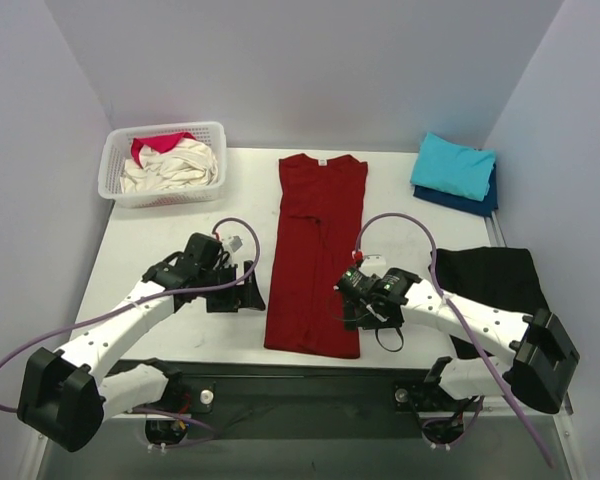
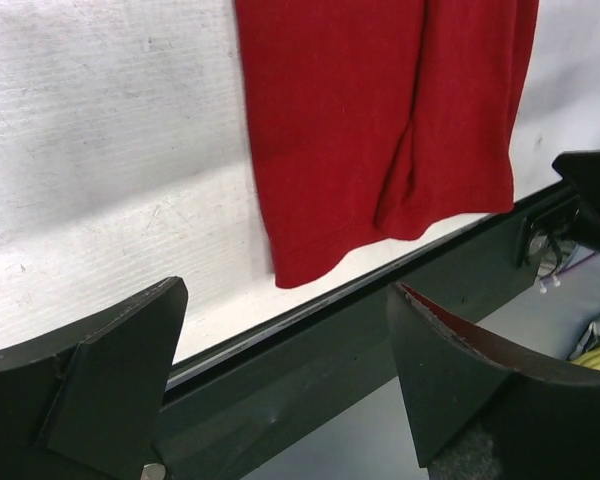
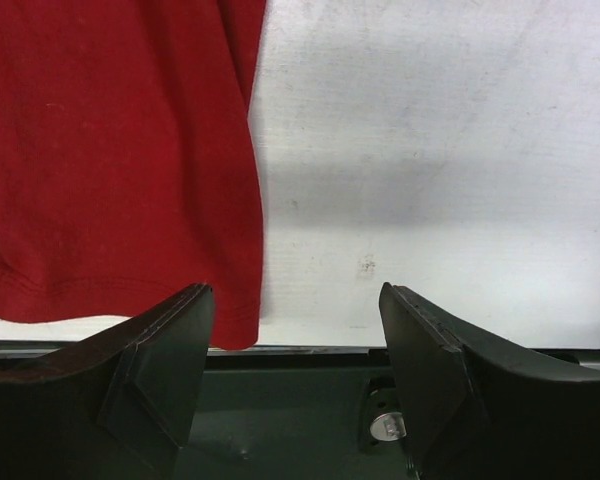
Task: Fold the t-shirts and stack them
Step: Rotate the tshirt 90 degrees
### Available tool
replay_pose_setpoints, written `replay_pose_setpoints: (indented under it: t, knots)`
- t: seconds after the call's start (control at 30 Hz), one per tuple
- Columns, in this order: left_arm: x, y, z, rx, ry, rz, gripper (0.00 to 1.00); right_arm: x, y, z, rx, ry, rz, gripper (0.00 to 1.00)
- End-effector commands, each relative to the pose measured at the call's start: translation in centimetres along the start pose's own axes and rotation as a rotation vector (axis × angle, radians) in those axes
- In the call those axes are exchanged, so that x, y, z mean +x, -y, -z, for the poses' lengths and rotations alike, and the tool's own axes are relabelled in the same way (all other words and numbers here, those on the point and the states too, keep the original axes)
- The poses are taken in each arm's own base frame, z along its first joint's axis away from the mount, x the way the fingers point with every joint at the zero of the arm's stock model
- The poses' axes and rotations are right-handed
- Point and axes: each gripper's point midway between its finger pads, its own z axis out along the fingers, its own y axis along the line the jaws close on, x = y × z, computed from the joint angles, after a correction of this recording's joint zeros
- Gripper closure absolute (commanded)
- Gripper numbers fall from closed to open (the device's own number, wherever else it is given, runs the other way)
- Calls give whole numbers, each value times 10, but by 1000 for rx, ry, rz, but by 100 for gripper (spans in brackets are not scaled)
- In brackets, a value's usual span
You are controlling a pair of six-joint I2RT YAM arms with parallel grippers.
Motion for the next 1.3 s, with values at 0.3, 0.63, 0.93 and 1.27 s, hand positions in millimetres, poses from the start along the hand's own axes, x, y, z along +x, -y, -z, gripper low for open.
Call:
replay_pose_setpoints:
  t: [0.3,0.63,0.93,1.27]
  knots:
    - [19,-8,-17,-36,-107,58,21,37,1,-18,-38,-110,-19,33]
    - [45,12,-26,126,-234,38,36,46,-7,-22,-95,-126,-8,41]
    - [64,-3,-41,79,-311,85,44,51,-11,-24,-129,-135,-5,53]
    - [66,5,-48,146,-345,91,44,49,-20,-18,-182,-116,3,71]
